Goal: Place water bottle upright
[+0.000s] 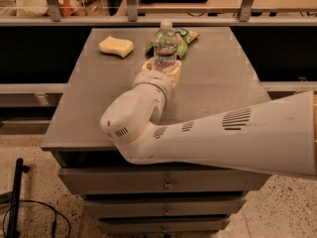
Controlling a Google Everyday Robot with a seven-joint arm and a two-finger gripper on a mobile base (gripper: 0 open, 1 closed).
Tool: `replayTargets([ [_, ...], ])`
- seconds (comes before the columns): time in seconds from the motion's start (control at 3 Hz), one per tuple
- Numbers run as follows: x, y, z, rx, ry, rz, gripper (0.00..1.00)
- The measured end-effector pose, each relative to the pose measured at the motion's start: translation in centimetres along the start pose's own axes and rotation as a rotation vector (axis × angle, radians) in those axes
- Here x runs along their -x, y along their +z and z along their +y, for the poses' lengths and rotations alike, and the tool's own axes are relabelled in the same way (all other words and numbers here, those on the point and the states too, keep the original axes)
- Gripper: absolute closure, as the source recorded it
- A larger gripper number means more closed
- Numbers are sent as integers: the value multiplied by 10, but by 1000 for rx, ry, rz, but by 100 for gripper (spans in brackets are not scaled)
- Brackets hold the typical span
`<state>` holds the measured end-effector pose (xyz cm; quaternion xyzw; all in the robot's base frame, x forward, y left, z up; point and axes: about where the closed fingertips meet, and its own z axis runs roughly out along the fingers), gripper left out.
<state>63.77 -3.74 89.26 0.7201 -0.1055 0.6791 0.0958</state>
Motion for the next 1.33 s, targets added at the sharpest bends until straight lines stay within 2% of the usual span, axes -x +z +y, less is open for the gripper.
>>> replayTargets([
  [0.33, -2, -8, 2, 2, -3, -15, 13],
  [0.67, -2, -12, 3, 1, -10, -25, 0],
  [1.0, -6, -26, 7, -20, -15, -36, 0],
  [1.33, -7, -26, 7, -20, -15, -36, 0],
])
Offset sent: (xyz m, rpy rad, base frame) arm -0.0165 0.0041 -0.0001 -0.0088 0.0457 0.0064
